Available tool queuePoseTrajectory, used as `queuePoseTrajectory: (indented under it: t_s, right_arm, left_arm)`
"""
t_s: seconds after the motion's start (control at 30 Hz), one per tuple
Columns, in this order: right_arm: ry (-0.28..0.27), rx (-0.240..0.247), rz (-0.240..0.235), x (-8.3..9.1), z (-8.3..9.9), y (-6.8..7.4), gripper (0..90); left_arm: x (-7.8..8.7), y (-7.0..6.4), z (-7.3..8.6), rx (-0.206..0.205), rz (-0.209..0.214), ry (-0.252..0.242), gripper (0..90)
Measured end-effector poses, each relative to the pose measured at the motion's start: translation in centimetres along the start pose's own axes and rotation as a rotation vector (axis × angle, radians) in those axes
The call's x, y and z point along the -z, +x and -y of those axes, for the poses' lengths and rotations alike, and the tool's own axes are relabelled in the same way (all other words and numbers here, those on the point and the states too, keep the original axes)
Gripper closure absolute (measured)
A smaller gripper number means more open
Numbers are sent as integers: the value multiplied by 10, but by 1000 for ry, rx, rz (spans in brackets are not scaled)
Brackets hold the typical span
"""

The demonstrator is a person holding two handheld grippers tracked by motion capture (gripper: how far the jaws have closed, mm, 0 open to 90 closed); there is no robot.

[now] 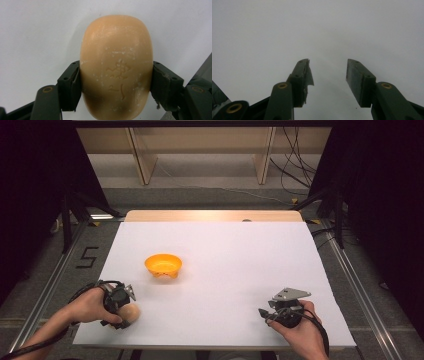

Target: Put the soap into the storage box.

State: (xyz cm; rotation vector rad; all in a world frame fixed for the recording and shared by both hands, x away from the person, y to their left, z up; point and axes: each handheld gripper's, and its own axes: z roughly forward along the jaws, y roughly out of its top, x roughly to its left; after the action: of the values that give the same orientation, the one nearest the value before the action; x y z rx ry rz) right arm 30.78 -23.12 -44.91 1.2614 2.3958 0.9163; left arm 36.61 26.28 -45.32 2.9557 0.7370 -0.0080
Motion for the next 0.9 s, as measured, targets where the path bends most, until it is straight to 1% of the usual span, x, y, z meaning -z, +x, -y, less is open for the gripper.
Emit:
queuePoseTrajectory:
  t_s: [0.07,0.1,0.13,0.17,0.27,0.3,0.33,0.37,0.43,0.47,0.53,0.6,0.63,0.67,0.7,0.73,0.83,0.9]
  right_arm:
    - [1,-5,-1,0,0,1,537]
    - [1,-4,-1,0,0,1,537]
    - [1,-5,-1,0,0,1,537]
    - [1,-5,0,0,0,1,537]
    - [-4,1,6,1,0,0,537]
    - [-10,22,11,0,0,-1,537]
    - [-12,21,13,0,0,-1,537]
    - [-12,19,13,0,0,-1,538]
    - [-13,13,11,1,0,-1,537]
    - [-14,12,11,1,0,-1,538]
    - [-22,18,15,1,0,-2,537]
    - [-20,11,14,1,0,-1,538]
    - [-16,9,12,1,0,-1,537]
    - [-16,11,11,1,0,-1,537]
    - [-16,10,11,1,0,-1,537]
    - [-16,19,13,1,0,-1,537]
    - [-25,20,16,1,0,-2,537]
    - [-20,-5,11,2,0,0,538]
  left_arm:
    - [4,0,-1,1,-2,-12,324]
    - [6,0,-1,-7,-9,-16,324]
    - [8,0,-2,-3,-11,-21,324]
    - [10,1,-2,-9,-12,-23,324]
    - [15,2,-4,-18,-19,-35,323]
    - [15,2,-4,-21,-27,-58,324]
    - [18,3,-6,-25,-24,-51,324]
    - [19,4,-6,-38,-28,-55,323]
    - [22,4,-8,-44,-34,-69,324]
    - [22,4,-9,-61,-35,-79,323]
    - [23,5,-10,-81,-41,-99,324]
    - [26,6,-12,-101,-41,-100,324]
    - [27,6,-12,-108,-47,-100,324]
    - [27,6,-13,-104,-41,-105,323]
    - [28,7,-14,-119,-41,-105,323]
    - [29,6,-15,-125,-43,-111,323]
    - [30,7,-17,-138,-34,-123,323]
    - [32,8,-19,-144,-34,-125,324]
